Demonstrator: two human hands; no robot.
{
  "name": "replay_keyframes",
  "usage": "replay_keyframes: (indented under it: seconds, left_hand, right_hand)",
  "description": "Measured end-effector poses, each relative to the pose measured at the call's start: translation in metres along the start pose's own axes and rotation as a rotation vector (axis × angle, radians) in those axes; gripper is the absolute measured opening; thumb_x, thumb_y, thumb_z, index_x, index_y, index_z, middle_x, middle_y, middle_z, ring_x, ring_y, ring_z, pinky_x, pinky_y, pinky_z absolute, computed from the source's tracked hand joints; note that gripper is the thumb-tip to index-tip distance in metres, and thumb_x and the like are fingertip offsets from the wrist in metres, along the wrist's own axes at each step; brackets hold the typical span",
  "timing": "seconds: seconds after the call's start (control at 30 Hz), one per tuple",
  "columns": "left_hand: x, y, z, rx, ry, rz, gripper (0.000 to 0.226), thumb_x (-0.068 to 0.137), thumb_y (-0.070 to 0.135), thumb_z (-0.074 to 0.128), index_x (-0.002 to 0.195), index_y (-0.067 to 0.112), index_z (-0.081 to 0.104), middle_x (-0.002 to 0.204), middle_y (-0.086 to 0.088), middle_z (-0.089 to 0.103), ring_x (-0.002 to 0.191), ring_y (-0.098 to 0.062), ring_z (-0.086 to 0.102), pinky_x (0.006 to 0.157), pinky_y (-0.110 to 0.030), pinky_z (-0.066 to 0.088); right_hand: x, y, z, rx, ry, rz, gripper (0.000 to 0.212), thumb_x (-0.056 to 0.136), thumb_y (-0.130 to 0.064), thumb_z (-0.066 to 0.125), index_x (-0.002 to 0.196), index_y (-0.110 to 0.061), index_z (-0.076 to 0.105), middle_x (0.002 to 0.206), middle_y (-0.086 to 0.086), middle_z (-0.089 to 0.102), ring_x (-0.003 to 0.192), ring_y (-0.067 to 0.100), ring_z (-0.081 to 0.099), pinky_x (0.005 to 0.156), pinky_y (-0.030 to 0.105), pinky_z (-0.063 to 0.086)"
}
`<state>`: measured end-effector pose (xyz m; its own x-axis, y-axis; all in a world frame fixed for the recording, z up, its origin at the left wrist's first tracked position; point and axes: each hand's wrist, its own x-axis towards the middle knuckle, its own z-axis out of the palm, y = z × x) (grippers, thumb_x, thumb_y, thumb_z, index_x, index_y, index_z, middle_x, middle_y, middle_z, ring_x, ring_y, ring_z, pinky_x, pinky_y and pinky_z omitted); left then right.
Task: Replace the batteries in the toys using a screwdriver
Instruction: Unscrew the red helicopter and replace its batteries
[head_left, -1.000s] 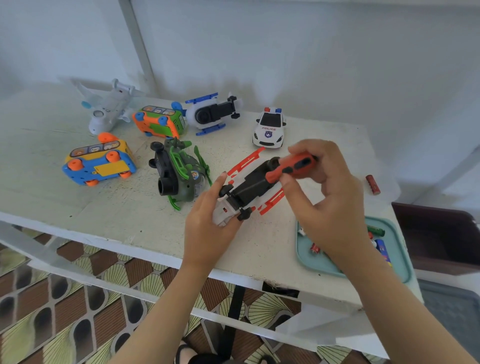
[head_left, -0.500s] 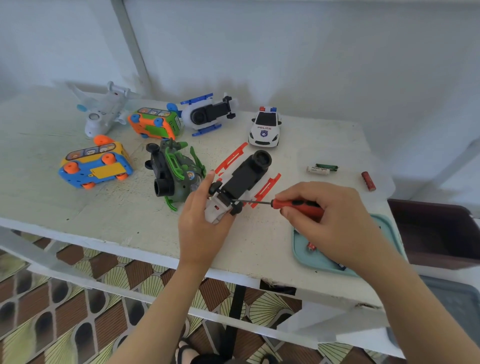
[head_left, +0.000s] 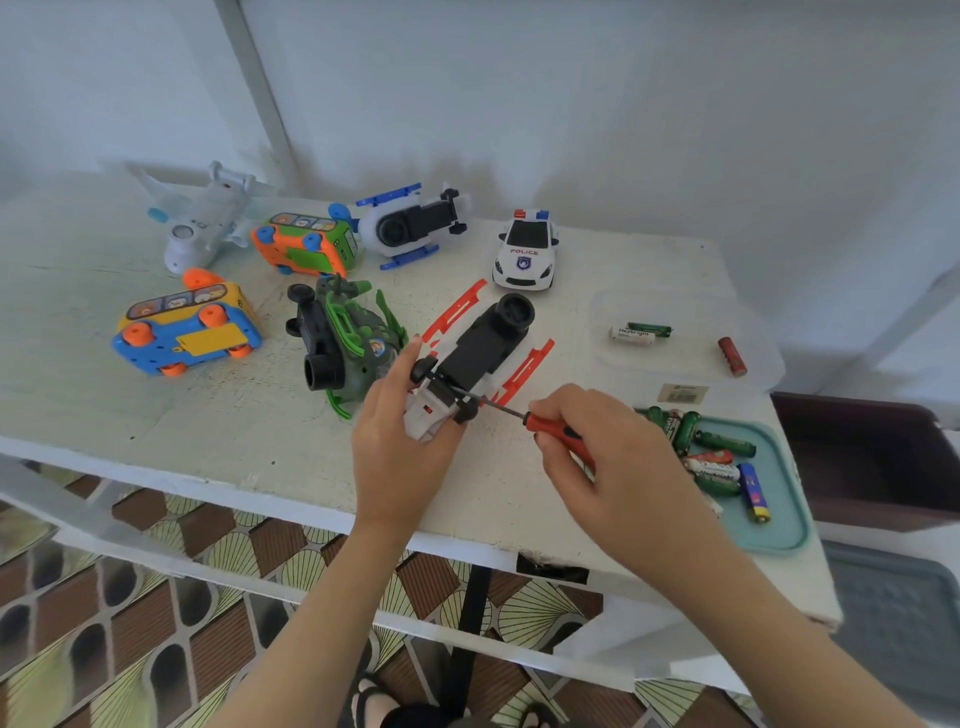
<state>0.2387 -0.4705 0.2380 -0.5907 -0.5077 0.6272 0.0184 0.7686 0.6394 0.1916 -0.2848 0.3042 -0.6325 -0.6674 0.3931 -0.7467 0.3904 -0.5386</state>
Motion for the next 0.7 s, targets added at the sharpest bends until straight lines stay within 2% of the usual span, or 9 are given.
replay_keyframes:
  seconds: [0.1,0.23,0.27,0.33,0.4,0.53,0.63,0.7]
  left_hand:
    - [0.000,-0.001,0.000,0.013,0.019,-0.005,0.075,0.074,0.026,0.080,0.137,0.000,0.048,0.107,-0.011,0.065,0.098,0.006,0.045,0.087,0.003,0.034]
    - [0.000,-0.005,0.002,0.020,0.026,-0.017,0.072,0.074,0.022,0.082,0.134,-0.002,0.051,0.104,-0.007,0.064,0.096,0.005,0.045,0.086,0.002,0.034]
    - [0.000,-0.006,0.002,0.019,0.029,-0.019,0.065,0.075,0.025,0.081,0.129,-0.002,0.056,0.101,-0.005,0.063,0.093,0.004,0.045,0.084,0.002,0.035]
    - [0.000,-0.008,0.003,0.033,0.036,-0.014,0.044,0.076,0.030,0.076,0.104,-0.002,0.066,0.091,-0.007,0.063,0.084,0.003,0.044,0.076,0.002,0.035]
    - [0.000,-0.010,0.004,0.050,0.030,-0.027,0.032,0.075,0.026,0.076,0.085,-0.002,0.066,0.085,-0.011,0.062,0.078,0.002,0.041,0.070,0.001,0.035]
    - [-0.001,-0.010,0.005,0.059,0.020,-0.026,0.035,0.076,0.032,0.073,0.085,-0.001,0.068,0.087,-0.010,0.061,0.077,0.000,0.043,0.068,0.000,0.036]
    - [-0.001,-0.009,0.004,0.070,0.016,-0.020,0.030,0.072,0.023,0.077,0.085,-0.002,0.068,0.087,-0.012,0.062,0.076,-0.002,0.044,0.069,0.001,0.036]
    - [-0.002,-0.008,0.004,0.062,0.010,-0.015,0.031,0.073,0.026,0.076,0.087,-0.001,0.068,0.088,-0.011,0.061,0.077,0.000,0.043,0.069,-0.001,0.036]
  right_hand:
    - [-0.007,-0.003,0.009,0.014,0.074,-0.030,0.012,0.094,-0.025,0.043,0.101,-0.020,0.052,0.082,-0.004,0.057,0.069,0.011,0.053,0.065,0.029,0.042]
    - [-0.008,-0.007,0.009,0.069,0.177,-0.030,0.008,0.095,-0.020,0.046,0.103,-0.020,0.049,0.086,-0.005,0.055,0.073,0.009,0.051,0.066,0.026,0.043]
    - [-0.007,-0.007,0.008,0.075,0.192,-0.022,0.009,0.095,-0.019,0.049,0.103,-0.019,0.051,0.086,-0.006,0.055,0.074,0.008,0.051,0.066,0.025,0.043]
    - [-0.004,-0.006,0.005,0.076,0.213,-0.008,0.009,0.094,-0.018,0.050,0.103,-0.017,0.053,0.086,-0.006,0.056,0.074,0.008,0.052,0.065,0.025,0.044]
    - [-0.002,-0.004,0.002,0.081,0.238,0.001,0.009,0.094,-0.016,0.052,0.102,-0.016,0.055,0.084,-0.006,0.057,0.073,0.008,0.053,0.065,0.022,0.044]
    - [0.005,0.003,-0.006,0.087,0.313,0.041,0.009,0.091,-0.012,0.054,0.100,-0.013,0.056,0.081,-0.003,0.059,0.072,0.008,0.051,0.065,0.018,0.043]
    - [0.013,0.012,-0.009,0.089,0.362,0.072,0.007,0.091,-0.009,0.054,0.097,-0.011,0.056,0.081,0.000,0.061,0.072,0.008,0.051,0.064,0.014,0.041]
    - [0.015,0.015,-0.011,0.132,0.402,0.099,0.007,0.092,-0.009,0.055,0.099,-0.011,0.056,0.083,0.002,0.062,0.071,0.009,0.053,0.062,0.014,0.043]
